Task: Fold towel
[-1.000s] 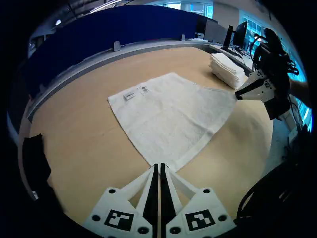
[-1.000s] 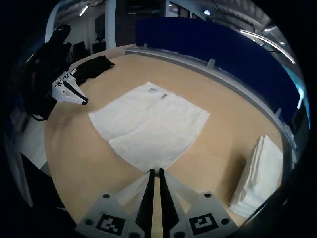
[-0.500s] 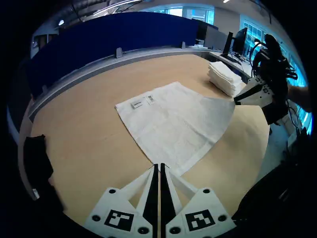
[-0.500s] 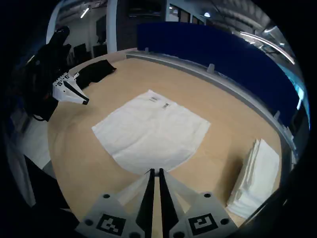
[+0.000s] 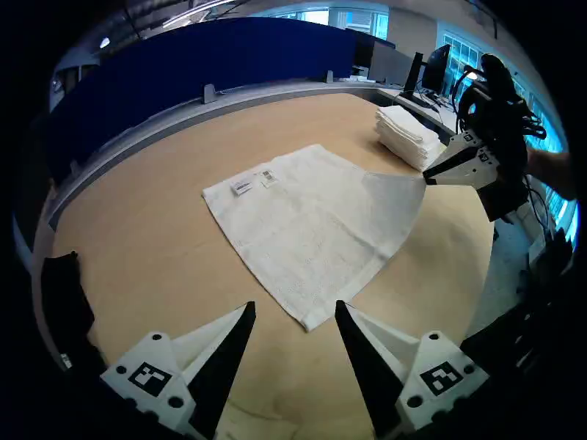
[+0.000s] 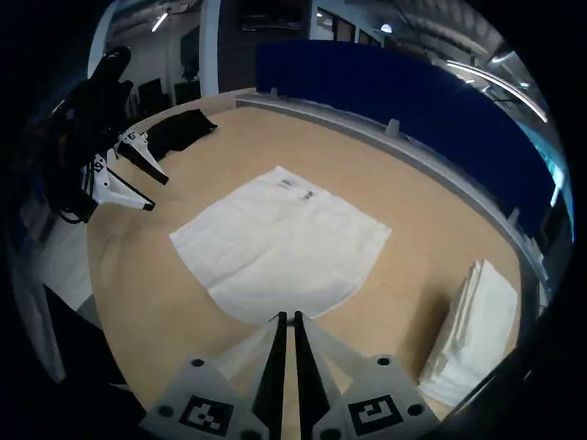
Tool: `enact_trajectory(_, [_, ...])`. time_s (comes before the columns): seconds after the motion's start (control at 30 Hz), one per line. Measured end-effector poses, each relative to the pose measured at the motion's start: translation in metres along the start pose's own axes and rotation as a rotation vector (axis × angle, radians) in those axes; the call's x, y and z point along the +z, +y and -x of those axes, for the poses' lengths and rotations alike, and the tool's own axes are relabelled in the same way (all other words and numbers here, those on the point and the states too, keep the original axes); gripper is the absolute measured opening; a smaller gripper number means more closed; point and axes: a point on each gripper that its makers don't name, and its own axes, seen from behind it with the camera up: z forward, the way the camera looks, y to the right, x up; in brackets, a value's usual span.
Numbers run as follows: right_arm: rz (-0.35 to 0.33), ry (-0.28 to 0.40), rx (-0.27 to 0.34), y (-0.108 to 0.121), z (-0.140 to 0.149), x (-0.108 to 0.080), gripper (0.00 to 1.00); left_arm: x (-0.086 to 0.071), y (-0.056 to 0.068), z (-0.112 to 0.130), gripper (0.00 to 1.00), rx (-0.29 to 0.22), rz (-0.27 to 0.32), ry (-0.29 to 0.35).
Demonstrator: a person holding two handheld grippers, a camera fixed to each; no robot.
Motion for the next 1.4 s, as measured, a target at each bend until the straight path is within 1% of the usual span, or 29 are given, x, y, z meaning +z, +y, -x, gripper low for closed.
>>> enact_trajectory(0.1, [-0.001, -0.001, 0.0, 0.0, 0.001, 0.0, 0.07, 0.001, 0.001, 0.001, 0.8, 0.006, 0.003, -0.004])
enact_trajectory(0.27, [-0.001, 0.0, 0.002, 0.0, 0.001, 0.001, 0.07, 0.004, 0.005, 0.005, 0.8, 0.032, 0.013, -0.016])
enact_trajectory(0.5, [-0.003, -0.005, -0.003, 0.0, 0.002, 0.002, 0.07, 0.017, 0.009, 0.022, 0.8, 0.07, 0.018, -0.051])
enact_trajectory(0.6, [-0.001, -0.007, -0.008, 0.001, 0.003, 0.002, 0.07, 0.02, 0.011, 0.028, 0.8, 0.077, 0.021, -0.062])
enact_trajectory(0.7, [0.011, -0.01, -0.012, 0.004, 0.004, 0.002, 0.07, 0.023, 0.014, 0.03, 0.8, 0.07, 0.026, -0.065])
enact_trajectory(0.73, [0.019, -0.013, -0.013, 0.006, 0.005, 0.003, 0.1, 0.023, 0.014, 0.031, 0.8, 0.068, 0.026, -0.065])
enact_trajectory(0.8, [0.034, -0.023, -0.015, 0.01, 0.008, 0.004, 0.26, 0.025, 0.015, 0.032, 0.8, 0.063, 0.027, -0.066])
enact_trajectory(0.83, [0.04, -0.029, -0.014, 0.012, 0.01, 0.005, 0.42, 0.026, 0.016, 0.032, 0.8, 0.063, 0.028, -0.066])
enact_trajectory(0.87, [0.046, -0.037, -0.013, 0.014, 0.013, 0.006, 0.55, 0.026, 0.016, 0.032, 0.8, 0.063, 0.029, -0.066])
enact_trajectory(0.93, [0.051, -0.044, -0.011, 0.015, 0.017, 0.008, 0.64, 0.027, 0.016, 0.032, 0.8, 0.066, 0.029, -0.067])
enact_trajectory(1.2, [0.059, -0.053, 0.001, 0.019, 0.025, 0.01, 0.67, 0.028, 0.015, 0.031, 0.8, 0.073, 0.03, -0.067])
enact_trajectory(1.4, [0.055, -0.073, 0.007, 0.02, 0.039, 0.013, 0.67, 0.032, 0.014, 0.035, 0.8, 0.074, 0.028, -0.074])
